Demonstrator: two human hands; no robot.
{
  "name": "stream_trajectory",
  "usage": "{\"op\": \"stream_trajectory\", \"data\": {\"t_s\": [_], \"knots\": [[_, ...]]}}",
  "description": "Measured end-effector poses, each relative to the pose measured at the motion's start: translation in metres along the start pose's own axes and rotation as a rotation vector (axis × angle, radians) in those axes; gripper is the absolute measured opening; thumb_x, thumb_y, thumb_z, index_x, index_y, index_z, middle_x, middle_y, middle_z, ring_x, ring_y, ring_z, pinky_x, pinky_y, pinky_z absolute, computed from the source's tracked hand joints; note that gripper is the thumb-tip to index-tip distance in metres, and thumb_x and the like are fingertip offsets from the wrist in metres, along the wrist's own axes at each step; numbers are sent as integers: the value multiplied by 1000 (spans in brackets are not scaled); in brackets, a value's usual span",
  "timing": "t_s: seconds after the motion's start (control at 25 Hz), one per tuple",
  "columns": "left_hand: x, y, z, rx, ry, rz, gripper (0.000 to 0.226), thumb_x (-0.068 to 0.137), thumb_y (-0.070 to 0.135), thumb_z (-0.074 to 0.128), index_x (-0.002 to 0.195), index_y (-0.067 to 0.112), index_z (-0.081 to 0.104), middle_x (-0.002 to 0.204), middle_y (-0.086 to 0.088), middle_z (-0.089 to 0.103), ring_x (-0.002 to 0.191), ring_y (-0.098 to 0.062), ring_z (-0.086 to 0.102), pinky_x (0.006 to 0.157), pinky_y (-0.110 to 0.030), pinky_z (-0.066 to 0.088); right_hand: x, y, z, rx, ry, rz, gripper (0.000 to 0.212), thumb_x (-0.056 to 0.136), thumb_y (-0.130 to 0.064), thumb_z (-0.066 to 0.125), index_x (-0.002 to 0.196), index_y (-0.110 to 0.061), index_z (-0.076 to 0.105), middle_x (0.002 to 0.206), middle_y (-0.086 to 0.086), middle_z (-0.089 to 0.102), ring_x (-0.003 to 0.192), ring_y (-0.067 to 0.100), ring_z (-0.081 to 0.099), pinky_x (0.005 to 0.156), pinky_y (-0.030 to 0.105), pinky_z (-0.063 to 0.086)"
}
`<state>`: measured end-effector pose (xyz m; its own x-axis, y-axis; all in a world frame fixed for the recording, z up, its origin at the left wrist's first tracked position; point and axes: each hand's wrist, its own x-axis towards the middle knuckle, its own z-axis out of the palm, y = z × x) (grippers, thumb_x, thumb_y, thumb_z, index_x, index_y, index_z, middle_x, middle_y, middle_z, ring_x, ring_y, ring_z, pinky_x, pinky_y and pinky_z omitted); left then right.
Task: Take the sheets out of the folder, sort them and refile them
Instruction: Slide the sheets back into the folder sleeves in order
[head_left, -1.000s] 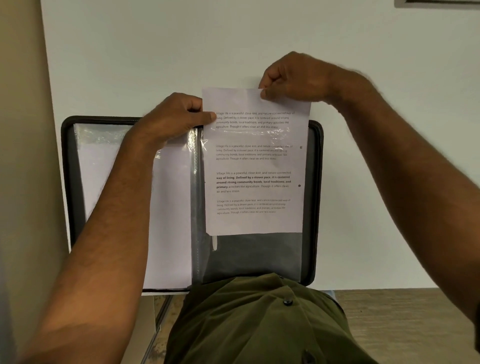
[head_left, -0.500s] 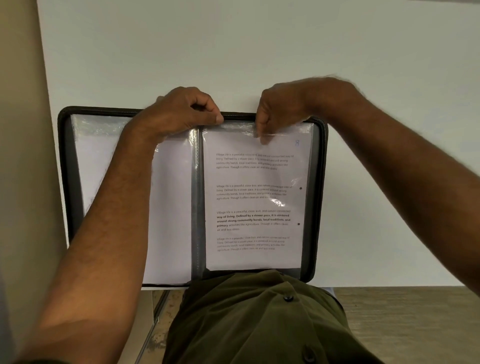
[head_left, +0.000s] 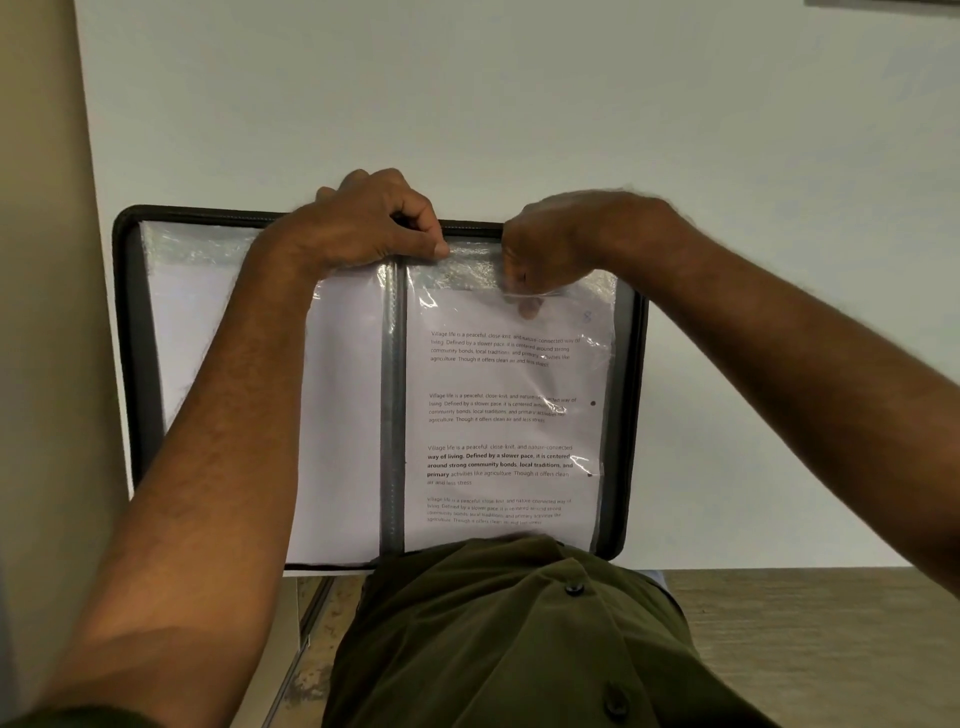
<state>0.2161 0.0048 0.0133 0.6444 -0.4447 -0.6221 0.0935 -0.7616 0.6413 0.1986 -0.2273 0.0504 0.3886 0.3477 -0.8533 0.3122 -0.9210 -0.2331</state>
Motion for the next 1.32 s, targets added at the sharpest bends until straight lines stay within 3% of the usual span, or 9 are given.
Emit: {"op": "stream_trajectory", "data": {"t_s": [0.2, 0.4, 0.48, 0.56, 0.68, 0.76, 0.84, 1.0, 1.32], "knots": [[-8, 8, 8, 72, 54, -1, 24, 83, 57, 77, 94, 36, 76, 116, 11, 54, 126, -18, 36, 102, -42, 21, -17, 8, -1, 89, 4, -10, 21, 94, -41, 67, 89, -22, 77, 85, -5, 73, 91, 22, 68, 92, 39, 54], [-21, 15, 24, 183, 178, 1, 24, 86, 60, 71, 92, 37, 75, 119, 11, 56, 123, -21, 38, 98, -42, 25, -49, 31, 17, 468, 142, 87, 58, 104, -63, 44, 95, -19, 80, 95, -6, 78, 93, 14, 71, 97, 35, 44], [-26, 17, 39, 256, 286, -4, 25, 86, 59, 71, 94, 36, 74, 122, 7, 57, 125, -26, 42, 99, -44, 27, -58, 35, 39, 465, 356, 18, 47, 96, -61, 60, 84, -20, 78, 92, -3, 75, 94, 15, 65, 93, 37, 45], [-35, 19, 58, 364, 358, -14, 33, 88, 58, 69, 111, 34, 68, 135, 1, 51, 132, -28, 39, 110, -47, 24, -64, 34, 64, 547, 665, -64, 31, 87, -40, 81, 79, -11, 73, 100, 8, 71, 104, 22, 64, 95, 36, 46], [-60, 15, 101, 453, 406, -12, 73, 97, 53, 60, 157, 24, 32, 168, -10, 17, 155, -32, 13, 125, -55, 5, -76, 24, 100, 1021, 890, -93, 33, 82, -25, 88, 107, -22, 67, 127, 2, 60, 119, 21, 61, 104, 31, 50], [-84, 5, 140, 423, 457, -11, 80, 102, 51, 50, 165, 20, 10, 173, -8, -6, 159, -30, -4, 126, -56, -2, -82, 17, 123, 1262, 912, -93, 62, 84, -22, 87, 133, -29, 51, 138, 3, 54, 121, 18, 59, 102, 36, 54], [-112, -7, 182, 432, 522, 2, 75, 105, 51, 41, 165, 18, 11, 173, -9, -5, 159, -29, -2, 127, -55, 0, -89, 9, 150, 1357, 926, -62, 71, 88, -12, 83, 145, -20, 41, 130, 5, 59, 112, 16, 62, 90, 31, 56], [-159, -20, 246, 445, 565, -3, 69, 108, 49, 36, 165, 20, 10, 173, -7, -6, 159, -25, -6, 128, -50, 1, -120, -10, 212, 1536, 833, -49, 58, 95, -6, 73, 143, -18, 42, 118, 7, 68, 101, 18, 71, 69, 24, 59], [-211, 1, 312, 352, 538, -64, 68, 105, 42, 49, 163, 23, 20, 173, -7, -4, 158, -30, -13, 129, -47, -2, -147, -46, 323, 1679, 710, 29, 39, 100, -17, 62, 139, -20, 56, 122, 1, 72, 109, 19, 72, 85, 32, 64]]}}
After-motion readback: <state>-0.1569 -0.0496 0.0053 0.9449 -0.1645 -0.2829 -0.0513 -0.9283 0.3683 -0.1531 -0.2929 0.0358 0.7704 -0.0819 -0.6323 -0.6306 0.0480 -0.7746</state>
